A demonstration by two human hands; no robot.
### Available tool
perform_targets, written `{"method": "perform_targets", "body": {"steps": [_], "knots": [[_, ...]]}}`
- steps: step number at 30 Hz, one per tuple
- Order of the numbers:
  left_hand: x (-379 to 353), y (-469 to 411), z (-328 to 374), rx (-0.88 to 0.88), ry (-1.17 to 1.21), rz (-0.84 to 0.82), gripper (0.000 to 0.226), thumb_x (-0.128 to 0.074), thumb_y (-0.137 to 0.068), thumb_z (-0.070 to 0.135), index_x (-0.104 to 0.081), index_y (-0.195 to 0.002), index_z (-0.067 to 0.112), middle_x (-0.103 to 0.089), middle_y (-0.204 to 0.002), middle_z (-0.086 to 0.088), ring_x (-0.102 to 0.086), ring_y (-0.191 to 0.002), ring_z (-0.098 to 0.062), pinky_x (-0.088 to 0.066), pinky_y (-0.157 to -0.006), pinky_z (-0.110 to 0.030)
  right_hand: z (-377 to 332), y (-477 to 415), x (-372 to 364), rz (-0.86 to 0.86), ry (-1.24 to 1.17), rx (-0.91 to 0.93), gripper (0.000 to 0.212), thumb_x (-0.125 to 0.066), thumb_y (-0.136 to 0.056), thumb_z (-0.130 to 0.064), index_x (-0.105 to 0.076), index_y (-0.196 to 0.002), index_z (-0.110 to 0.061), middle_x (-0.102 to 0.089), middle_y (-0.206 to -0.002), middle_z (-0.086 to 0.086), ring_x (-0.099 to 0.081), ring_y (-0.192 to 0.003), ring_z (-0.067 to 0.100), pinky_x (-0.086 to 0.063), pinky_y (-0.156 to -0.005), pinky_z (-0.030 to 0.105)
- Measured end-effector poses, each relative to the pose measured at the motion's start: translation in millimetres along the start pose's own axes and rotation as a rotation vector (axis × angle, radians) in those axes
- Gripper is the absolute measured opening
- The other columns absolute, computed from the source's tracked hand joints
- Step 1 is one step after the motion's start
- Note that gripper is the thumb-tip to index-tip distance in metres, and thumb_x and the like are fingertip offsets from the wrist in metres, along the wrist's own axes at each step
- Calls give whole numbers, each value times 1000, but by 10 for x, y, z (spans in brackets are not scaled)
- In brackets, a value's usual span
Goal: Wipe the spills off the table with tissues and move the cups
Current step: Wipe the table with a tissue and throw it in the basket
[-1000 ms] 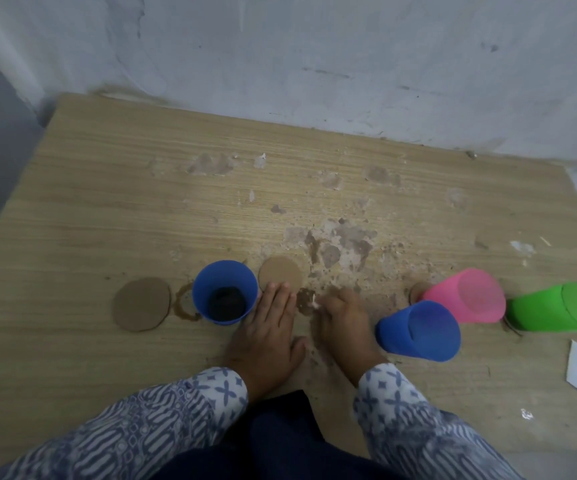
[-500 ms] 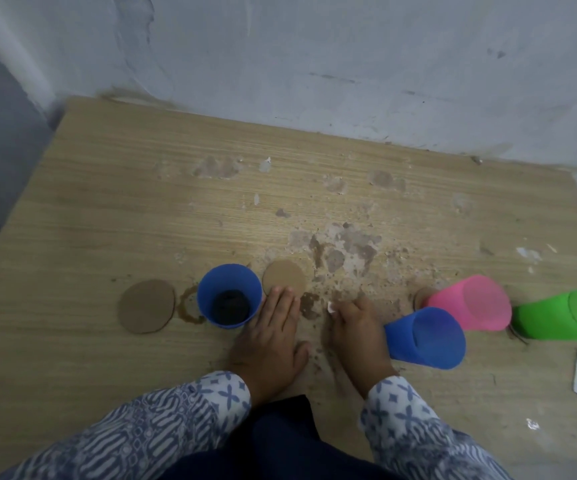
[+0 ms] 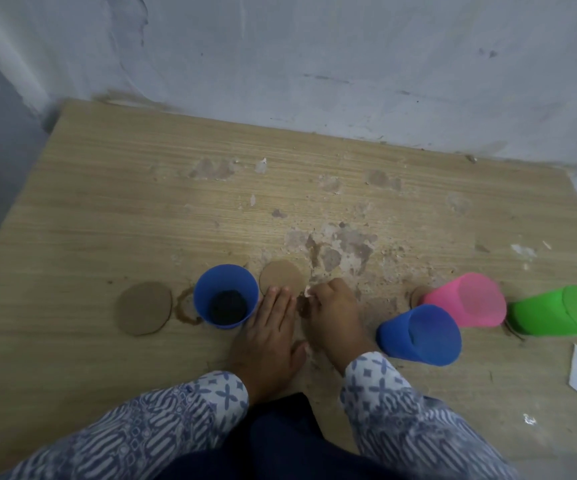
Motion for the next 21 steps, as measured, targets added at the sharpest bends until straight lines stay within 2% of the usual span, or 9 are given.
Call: {"method": "perform_targets", "body": {"steps": [3, 5, 8, 11, 14, 16, 18, 21], "knots": [[-4, 3, -2, 0, 30, 19, 61, -30, -96, 44, -51, -133, 0, -47, -141, -17, -42, -133, -34, -15, -114, -39, -130, 218, -27, -70, 7, 181, 12, -57, -80, -11, -69, -81, -9, -60, -78, 10, -56, -69, 24, -42, -64, 24], [0, 3, 7, -6, 22, 34, 61, -37, -92, 43, -51, -133, -1, -48, -141, -17, -43, -132, -34, -15, -114, -39, -74, 283, 38, -87, 7, 232, 6, -63, -75, -6, -68, -75, -9, -59, -72, 9, -55, -63, 24, -40, -59, 22], [9, -6, 6, -7, -7, 25, 65, -40, -87, 44, -50, -134, -1, -47, -142, -17, -43, -133, -34, -13, -114, -39, 172, 181, 145, -33, 13, 57, 6, -62, -79, -3, -63, -73, -5, -53, -74, 8, -52, -62, 26, -35, -53, 27], [-7, -8, -2, -5, -11, 2, 67, -40, -87, 46, -49, -135, 0, -46, -143, -17, -41, -134, -33, -13, -114, -39, 280, 148, 164, -18, 56, -82, 13, -49, -89, -11, -61, -92, -6, -52, -90, 8, -49, -72, 23, -28, -57, 25], [-12, -4, -1, 0, 13, 7, 65, -40, -88, 45, -51, -133, 0, -47, -142, -17, -42, -133, -34, -15, -113, -40, 162, 300, 96, -106, 41, -79, 16, -44, -93, -13, -57, -99, -6, -52, -104, 11, -48, -75, 19, -35, -59, 22], [-10, -5, 0, -4, 12, 34, 65, -40, -89, 45, -52, -132, -1, -47, -141, -17, -43, -132, -34, -14, -114, -39, 37, 444, 6, -132, 29, 9, 11, -50, -89, -12, -60, -91, -7, -55, -95, 11, -53, -80, 24, -40, -66, 28], [-6, -6, 11, -15, 10, 48, 65, -41, -89, 46, -52, -132, -1, -47, -141, -18, -41, -133, -34, -13, -116, -39, 3, 488, -16, -122, -12, 40, 5, -57, -84, -9, -61, -84, -7, -56, -86, 11, -56, -75, 26, -39, -62, 28], [-12, -2, 6, -18, 15, 34, 66, -42, -87, 45, -49, -134, 0, -45, -143, -17, -38, -135, -32, -12, -116, -38, 132, 275, 58, -65, -32, -54, 7, -53, -87, -7, -59, -86, -4, -54, -91, 11, -47, -70, 20, -32, -60, 21]]}}
Point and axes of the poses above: each hand's wrist, its own y-axis away from the middle knuckle, its own x-axis out of the back of the hand, z = x × y, the point moved 5 cm from there along -y, towards the middle knuckle
